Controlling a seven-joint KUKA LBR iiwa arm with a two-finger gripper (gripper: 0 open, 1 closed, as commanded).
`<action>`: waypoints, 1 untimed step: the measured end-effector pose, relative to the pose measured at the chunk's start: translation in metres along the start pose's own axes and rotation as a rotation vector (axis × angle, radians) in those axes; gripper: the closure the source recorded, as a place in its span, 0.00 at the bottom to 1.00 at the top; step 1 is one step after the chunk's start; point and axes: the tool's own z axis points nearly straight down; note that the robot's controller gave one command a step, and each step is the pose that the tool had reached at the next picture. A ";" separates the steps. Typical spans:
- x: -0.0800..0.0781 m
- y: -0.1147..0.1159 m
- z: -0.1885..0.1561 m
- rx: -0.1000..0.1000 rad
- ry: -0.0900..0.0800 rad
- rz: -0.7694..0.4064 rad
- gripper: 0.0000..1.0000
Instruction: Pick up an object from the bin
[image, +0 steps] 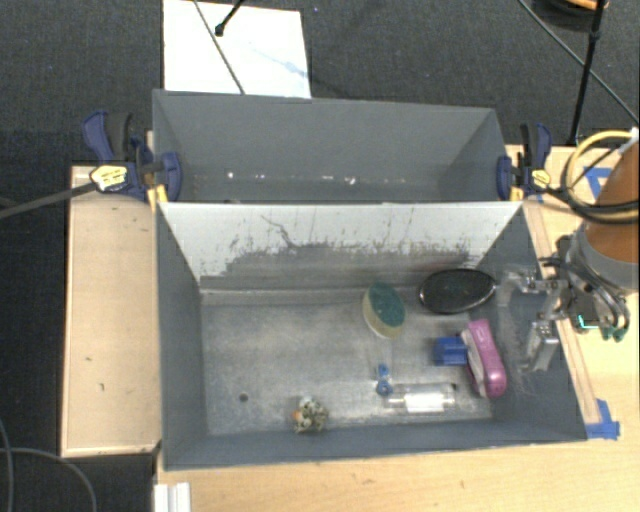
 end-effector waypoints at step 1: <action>0.015 0.024 0.155 -0.001 -0.009 0.257 0.00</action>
Offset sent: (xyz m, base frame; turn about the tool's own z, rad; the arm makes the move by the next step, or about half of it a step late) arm -0.0163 0.0237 -0.1539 0.2563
